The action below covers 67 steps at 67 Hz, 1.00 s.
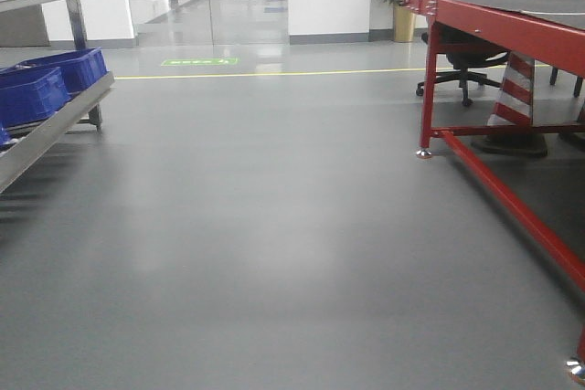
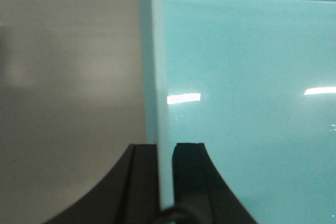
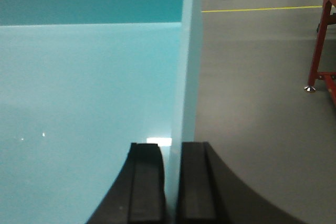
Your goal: Move two blue bins to right shelf middle
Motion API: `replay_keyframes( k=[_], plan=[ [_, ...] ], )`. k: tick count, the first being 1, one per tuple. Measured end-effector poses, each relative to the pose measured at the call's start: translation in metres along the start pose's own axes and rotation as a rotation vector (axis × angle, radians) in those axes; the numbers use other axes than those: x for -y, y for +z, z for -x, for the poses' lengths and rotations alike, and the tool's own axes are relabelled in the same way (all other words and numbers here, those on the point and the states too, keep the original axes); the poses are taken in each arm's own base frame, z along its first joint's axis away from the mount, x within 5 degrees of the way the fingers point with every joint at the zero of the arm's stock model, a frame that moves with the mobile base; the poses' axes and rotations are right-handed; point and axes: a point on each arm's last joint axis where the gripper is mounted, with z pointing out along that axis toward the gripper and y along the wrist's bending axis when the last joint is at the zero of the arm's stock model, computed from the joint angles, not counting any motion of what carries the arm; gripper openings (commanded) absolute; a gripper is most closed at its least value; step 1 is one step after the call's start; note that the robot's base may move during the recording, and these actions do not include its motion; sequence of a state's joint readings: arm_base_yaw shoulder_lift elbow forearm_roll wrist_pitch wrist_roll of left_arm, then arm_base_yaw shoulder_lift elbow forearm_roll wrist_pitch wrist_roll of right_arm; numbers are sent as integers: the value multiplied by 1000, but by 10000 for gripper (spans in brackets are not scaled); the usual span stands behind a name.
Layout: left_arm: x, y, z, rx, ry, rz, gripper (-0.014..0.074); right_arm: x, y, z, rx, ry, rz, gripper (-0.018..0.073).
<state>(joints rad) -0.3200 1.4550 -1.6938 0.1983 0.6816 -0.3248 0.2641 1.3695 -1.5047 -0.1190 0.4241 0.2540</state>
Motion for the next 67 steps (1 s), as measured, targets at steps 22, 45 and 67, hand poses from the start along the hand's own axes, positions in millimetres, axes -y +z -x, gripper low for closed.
replay_keyframes(
  k=[22, 45, 67],
  plan=[
    [0, 0, 0, 0, 0, 0, -111, 0, 0, 0, 0, 0, 0, -163],
    [0, 0, 0, 0, 0, 0, -111, 0, 0, 0, 0, 0, 0, -163],
    [1, 3, 0, 7, 1, -3, -111, 1, 0, 0, 1, -3, -3, -163]
  ],
)
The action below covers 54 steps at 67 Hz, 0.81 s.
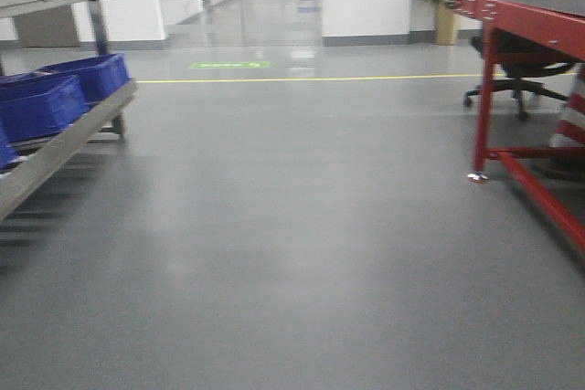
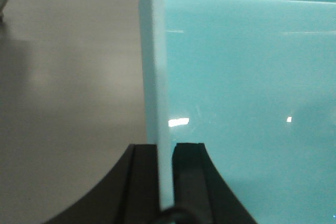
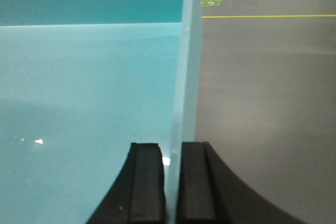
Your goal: Move two blue bins to right shelf middle
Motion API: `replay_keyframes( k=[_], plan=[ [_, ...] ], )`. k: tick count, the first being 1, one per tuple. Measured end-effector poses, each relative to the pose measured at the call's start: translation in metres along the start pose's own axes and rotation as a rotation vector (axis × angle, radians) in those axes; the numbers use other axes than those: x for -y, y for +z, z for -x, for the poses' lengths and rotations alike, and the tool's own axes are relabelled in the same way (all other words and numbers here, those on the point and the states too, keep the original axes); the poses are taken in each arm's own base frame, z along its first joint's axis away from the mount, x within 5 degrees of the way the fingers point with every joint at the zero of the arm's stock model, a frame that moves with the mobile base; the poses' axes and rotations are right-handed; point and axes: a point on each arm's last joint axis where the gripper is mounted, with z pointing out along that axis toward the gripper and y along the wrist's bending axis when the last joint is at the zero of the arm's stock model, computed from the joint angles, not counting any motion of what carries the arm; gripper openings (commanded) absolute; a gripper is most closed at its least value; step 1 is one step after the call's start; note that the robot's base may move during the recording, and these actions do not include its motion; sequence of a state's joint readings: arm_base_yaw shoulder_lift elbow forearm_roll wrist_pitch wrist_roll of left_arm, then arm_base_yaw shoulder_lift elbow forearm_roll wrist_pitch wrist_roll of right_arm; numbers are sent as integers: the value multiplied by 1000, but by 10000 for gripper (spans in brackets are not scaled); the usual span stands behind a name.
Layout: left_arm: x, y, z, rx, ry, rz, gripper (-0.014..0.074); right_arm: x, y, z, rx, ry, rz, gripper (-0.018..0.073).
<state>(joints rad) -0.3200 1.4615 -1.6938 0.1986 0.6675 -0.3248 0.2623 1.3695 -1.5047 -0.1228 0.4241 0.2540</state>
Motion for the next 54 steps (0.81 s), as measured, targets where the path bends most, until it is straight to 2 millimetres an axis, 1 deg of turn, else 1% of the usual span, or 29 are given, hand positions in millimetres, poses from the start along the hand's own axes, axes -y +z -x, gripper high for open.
replay_keyframes(
  k=[15, 54],
  plan=[
    [1, 9, -3, -4, 1, -3, -111, 0, 0, 0, 1, -7, -3, -163],
    [1, 9, -3, -4, 1, -3, -111, 0, 1, 0, -1, -8, -4, -163]
  ],
)
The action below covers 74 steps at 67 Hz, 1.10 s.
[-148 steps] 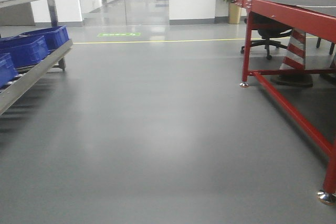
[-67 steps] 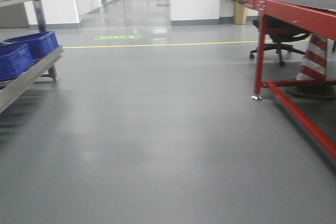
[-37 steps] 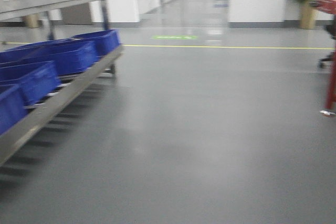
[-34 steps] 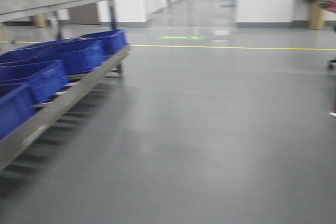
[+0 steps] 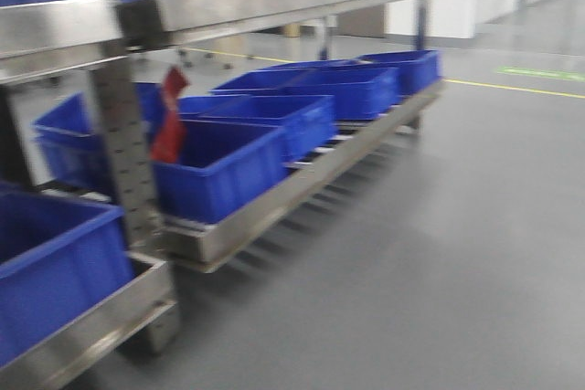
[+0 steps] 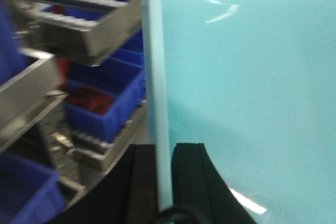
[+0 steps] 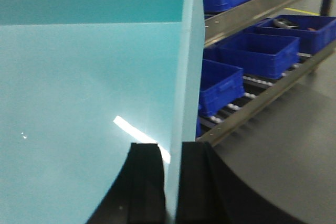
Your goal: Move two blue bins to right shelf middle
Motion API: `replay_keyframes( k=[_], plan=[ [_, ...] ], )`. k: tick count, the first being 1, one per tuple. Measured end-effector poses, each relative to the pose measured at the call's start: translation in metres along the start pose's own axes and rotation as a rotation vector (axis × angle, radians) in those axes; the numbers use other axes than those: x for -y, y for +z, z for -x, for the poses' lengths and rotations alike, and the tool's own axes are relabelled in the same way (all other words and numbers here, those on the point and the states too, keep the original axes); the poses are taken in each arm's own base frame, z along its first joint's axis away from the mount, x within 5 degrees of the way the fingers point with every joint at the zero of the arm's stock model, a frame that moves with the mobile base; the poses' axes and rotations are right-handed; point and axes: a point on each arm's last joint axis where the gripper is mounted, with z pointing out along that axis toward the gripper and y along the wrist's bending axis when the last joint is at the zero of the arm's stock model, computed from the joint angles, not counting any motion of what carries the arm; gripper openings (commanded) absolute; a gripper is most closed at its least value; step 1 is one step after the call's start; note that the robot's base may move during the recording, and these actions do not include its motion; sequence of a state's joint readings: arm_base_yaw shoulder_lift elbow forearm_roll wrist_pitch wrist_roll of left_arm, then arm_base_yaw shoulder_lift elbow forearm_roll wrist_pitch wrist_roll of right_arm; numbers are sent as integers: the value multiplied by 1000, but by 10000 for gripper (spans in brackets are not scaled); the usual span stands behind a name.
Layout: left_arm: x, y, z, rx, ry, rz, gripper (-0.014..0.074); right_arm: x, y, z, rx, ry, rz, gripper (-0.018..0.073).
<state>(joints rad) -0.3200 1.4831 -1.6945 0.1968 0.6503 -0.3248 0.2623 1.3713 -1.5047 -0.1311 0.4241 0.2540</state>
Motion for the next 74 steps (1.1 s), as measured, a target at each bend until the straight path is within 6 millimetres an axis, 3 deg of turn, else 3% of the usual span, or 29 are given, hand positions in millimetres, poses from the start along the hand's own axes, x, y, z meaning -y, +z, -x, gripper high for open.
replay_keyframes(
  k=[74],
  plan=[
    [0, 0, 0, 0, 1, 1, -111, 0, 0, 0, 0, 0, 0, -163]
  ],
)
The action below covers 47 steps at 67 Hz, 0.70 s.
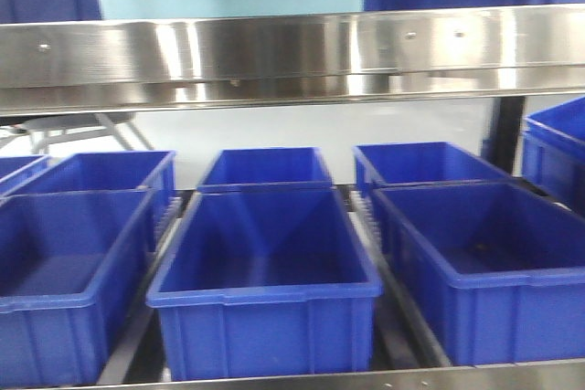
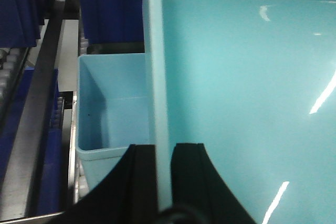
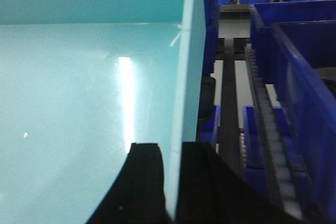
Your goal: Move two blue bins to right shelf middle
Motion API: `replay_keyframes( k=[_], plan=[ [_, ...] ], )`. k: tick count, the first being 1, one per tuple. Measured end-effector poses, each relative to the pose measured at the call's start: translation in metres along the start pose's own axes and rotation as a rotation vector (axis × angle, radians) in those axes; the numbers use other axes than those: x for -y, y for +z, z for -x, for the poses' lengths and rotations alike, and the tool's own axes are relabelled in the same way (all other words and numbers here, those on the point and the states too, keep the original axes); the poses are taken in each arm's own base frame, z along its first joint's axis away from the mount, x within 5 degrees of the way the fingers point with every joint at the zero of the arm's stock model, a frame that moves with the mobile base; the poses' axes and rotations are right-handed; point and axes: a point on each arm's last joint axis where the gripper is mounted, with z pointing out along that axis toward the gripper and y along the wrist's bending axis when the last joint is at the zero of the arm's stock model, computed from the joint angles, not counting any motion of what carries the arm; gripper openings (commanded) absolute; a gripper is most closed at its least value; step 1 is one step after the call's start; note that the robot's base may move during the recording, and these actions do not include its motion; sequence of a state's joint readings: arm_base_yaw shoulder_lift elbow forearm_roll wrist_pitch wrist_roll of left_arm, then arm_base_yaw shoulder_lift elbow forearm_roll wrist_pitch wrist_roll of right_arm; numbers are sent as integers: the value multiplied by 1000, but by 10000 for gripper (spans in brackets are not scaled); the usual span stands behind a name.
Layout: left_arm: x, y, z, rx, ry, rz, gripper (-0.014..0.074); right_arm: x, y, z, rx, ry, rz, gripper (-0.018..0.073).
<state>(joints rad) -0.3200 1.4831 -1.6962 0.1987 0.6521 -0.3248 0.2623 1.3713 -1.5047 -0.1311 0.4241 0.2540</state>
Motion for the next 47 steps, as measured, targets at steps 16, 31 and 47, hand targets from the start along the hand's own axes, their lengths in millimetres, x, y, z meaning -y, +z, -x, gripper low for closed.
replay_keyframes(
  k=[16, 31, 47],
  plan=[
    [0, 0, 0, 0, 0, 0, -111, 0, 0, 0, 0, 0, 0, -163],
    [0, 0, 0, 0, 0, 0, -111, 0, 0, 0, 0, 0, 0, -163],
    [0, 0, 0, 0, 0, 0, -111, 0, 0, 0, 0, 0, 0, -163]
  ],
)
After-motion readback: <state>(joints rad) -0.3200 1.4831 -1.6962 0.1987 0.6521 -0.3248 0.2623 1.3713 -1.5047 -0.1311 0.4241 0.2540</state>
